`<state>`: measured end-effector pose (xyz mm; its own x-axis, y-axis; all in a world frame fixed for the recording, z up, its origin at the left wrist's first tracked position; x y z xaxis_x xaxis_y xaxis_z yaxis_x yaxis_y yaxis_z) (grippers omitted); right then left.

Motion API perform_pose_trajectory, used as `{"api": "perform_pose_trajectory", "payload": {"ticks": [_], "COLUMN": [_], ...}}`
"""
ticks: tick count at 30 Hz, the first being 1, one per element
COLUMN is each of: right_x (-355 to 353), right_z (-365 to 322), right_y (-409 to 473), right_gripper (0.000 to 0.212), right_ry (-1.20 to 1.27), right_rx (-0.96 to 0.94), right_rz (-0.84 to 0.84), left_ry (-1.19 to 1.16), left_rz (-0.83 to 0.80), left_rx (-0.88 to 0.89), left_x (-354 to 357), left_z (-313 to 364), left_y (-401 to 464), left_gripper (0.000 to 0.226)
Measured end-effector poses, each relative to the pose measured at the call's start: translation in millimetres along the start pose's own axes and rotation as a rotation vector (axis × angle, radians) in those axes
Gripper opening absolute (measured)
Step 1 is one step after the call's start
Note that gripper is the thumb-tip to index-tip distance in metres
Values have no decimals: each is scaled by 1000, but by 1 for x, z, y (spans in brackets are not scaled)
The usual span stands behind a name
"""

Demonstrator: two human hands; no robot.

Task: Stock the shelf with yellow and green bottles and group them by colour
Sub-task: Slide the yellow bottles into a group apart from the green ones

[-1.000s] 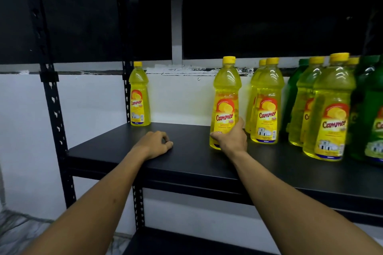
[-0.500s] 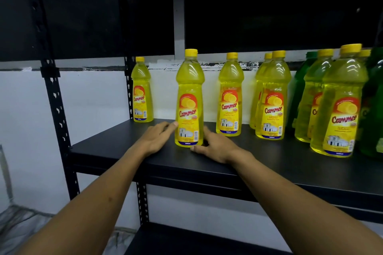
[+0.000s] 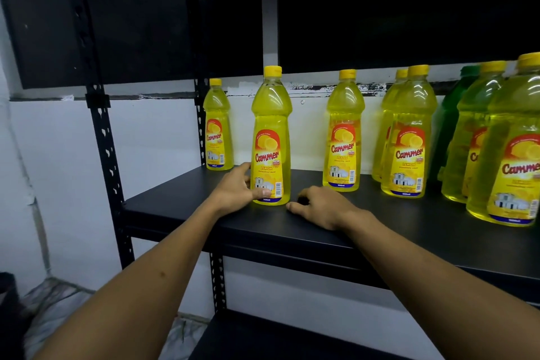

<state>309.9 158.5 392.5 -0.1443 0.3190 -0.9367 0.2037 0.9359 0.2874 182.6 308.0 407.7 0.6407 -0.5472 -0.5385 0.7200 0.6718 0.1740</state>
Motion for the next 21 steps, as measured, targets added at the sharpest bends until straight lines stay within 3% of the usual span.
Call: {"api": "perform_pose_trajectory", "payload": {"ticks": [8,16,21], "right_x": [11,28,31], "right_z": [-4,-5,6], "right_y": [36,85,107], "right_gripper": [49,39,38], "right_ry": [-96,-88,-26], "right_rx": [22,-6,6], "right_rz": [13,20,38], "left_ry": [-47,-38,-123], "left_rz": [233,186,281], "left_rx": [-238,-281,-267], "left_x": [-37,-97,-115], "left_z": [-34,-87,-92], "left_y": [22,65,69], "left_gripper": [63,66,38]}}
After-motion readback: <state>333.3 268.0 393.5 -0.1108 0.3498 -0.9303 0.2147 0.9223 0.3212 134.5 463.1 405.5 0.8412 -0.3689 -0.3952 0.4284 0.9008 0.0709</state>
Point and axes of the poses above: each hand's wrist, its own y-axis towards the middle knuckle, its own x-axis out of the palm, z = x × y, the point moved 5 cm from there along y, towards the middle knuckle, and after that the axes turned 14 degrees about -x, right-handed, at the moved point
